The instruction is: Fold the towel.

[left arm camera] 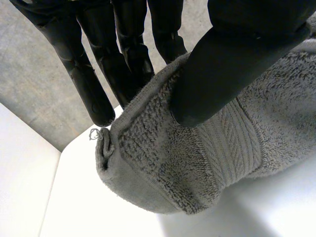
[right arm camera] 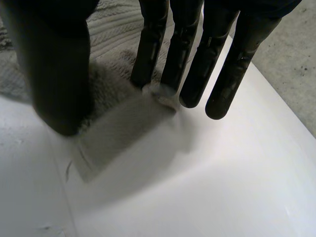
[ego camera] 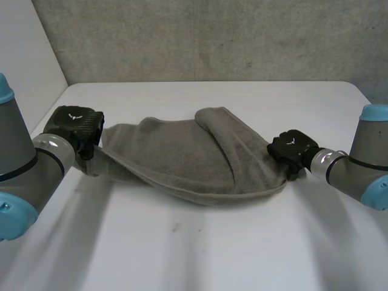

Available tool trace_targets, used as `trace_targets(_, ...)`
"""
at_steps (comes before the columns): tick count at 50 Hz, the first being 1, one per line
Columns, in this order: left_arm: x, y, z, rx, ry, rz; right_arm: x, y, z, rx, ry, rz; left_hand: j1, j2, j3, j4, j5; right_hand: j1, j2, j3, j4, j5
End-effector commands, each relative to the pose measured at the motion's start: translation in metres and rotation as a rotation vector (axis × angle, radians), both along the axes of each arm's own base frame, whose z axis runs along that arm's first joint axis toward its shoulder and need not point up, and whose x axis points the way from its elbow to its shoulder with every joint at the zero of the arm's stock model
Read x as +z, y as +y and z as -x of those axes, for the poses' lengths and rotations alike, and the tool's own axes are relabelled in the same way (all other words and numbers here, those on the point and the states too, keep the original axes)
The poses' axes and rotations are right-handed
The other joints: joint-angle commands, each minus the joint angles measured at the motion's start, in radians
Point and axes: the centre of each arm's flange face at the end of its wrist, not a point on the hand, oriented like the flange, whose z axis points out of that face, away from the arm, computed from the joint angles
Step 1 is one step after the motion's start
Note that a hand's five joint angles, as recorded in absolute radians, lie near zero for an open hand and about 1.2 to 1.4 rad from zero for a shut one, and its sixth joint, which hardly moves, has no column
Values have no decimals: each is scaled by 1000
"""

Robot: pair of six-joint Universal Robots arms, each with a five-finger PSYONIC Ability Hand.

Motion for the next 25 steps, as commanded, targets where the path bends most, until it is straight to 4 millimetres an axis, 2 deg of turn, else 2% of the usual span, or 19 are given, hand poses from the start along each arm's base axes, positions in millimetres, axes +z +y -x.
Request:
trace_targets(1, -2, 0, 1, -2, -2, -6, 6, 0, -6, 15, -1, 4, 203, 179, 180, 177, 207, 8, 16, 10, 9, 282)
trace_targets(7, -3, 0, 1, -2, -3, -8, 6, -2, -7, 17, -1, 11, 203, 179, 180, 177, 207, 34, 43, 37, 35, 308)
trace_targets(9, -3, 0, 1, -2, -3, -8, 5, -2, -8, 20, -1, 6, 203, 179, 180, 177, 207, 113, 122, 116, 115, 388)
trace_targets(11, -3, 0, 1, -2, -3, -8, 4, -3, -8, 20, -1, 6, 203, 179, 180, 177, 207, 370, 379, 373, 371, 644)
trace_targets(12, -3, 0, 1, -2, -3, -8, 4, -3, -8, 20, -1, 6, 203, 179, 180, 177, 207, 372, 380, 374, 373, 646)
trace_targets(13, -3, 0, 1, -2, -3, -9, 5, -2, -8, 19, -2, 4, 203, 179, 180, 177, 207, 493, 501, 495, 494, 767)
trace_targets(17, -4, 0, 1, -2, -4, -12, 13, -1, -8, 20, -3, 3, 203, 179, 180, 177, 207, 494, 502, 497, 495, 768)
trace_targets(19, -4, 0, 1, -2, -4, -12, 31, 1, -6, 15, -9, 14, 203, 179, 180, 177, 207, 494, 502, 497, 495, 768)
trace_targets(20, -4, 0, 1, -2, -4, -12, 31, 1, -6, 15, -9, 14, 203, 179, 180, 177, 207, 494, 502, 497, 495, 768)
trace_targets(22, -4, 0, 1, -2, -4, -12, 55, 5, -2, 5, -12, 28, 203, 179, 180, 177, 207, 494, 502, 497, 495, 768)
trace_targets(23, -4, 0, 1, -2, -4, -12, 55, 5, -2, 5, -12, 28, 203, 179, 180, 177, 207, 494, 502, 497, 495, 768)
trace_targets(25, -3, 0, 0, -2, -4, -11, 75, 11, 2, -3, -13, 33, 203, 179, 180, 177, 207, 494, 502, 497, 495, 768)
